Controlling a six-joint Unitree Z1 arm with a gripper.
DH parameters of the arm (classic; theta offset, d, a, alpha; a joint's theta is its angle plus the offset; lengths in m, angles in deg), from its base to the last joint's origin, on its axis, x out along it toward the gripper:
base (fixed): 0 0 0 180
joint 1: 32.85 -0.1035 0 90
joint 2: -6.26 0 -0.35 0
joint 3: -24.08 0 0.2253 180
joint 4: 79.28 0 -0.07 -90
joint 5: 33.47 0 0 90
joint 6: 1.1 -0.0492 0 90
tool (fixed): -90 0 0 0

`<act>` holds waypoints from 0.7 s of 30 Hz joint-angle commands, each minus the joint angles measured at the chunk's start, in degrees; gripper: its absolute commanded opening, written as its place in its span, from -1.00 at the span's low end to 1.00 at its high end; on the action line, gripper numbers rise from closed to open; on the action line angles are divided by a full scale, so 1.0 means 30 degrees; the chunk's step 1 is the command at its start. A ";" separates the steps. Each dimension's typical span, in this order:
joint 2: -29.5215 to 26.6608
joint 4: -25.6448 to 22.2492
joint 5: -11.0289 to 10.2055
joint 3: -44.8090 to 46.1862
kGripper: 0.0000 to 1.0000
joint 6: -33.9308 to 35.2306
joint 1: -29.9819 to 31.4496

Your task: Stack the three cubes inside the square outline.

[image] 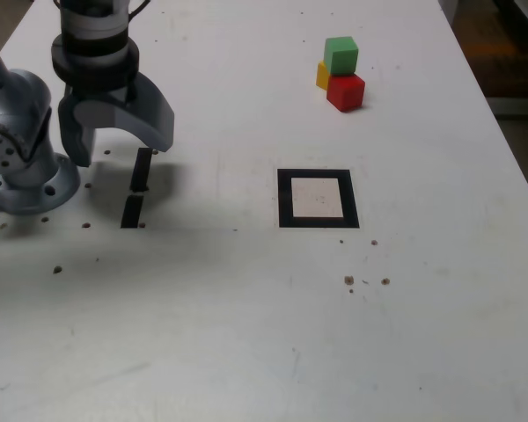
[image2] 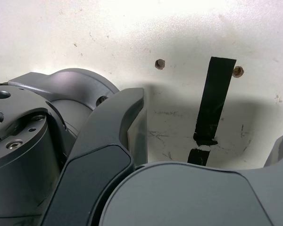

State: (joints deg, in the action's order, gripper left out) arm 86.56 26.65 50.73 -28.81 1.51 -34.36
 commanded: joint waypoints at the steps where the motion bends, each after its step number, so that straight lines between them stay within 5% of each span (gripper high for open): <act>1: 0.0041 -0.0051 -0.0001 0.0029 0.98 -0.0023 -0.0022; 12: -0.0044 -0.0189 0.0143 -0.0072 0.99 0.0062 -0.0214; 21: 0.1125 -0.1397 0.1222 -0.3468 0.99 -0.1098 -0.0336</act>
State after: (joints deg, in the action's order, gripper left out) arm 89.40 22.68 54.25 -37.84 -1.65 -35.54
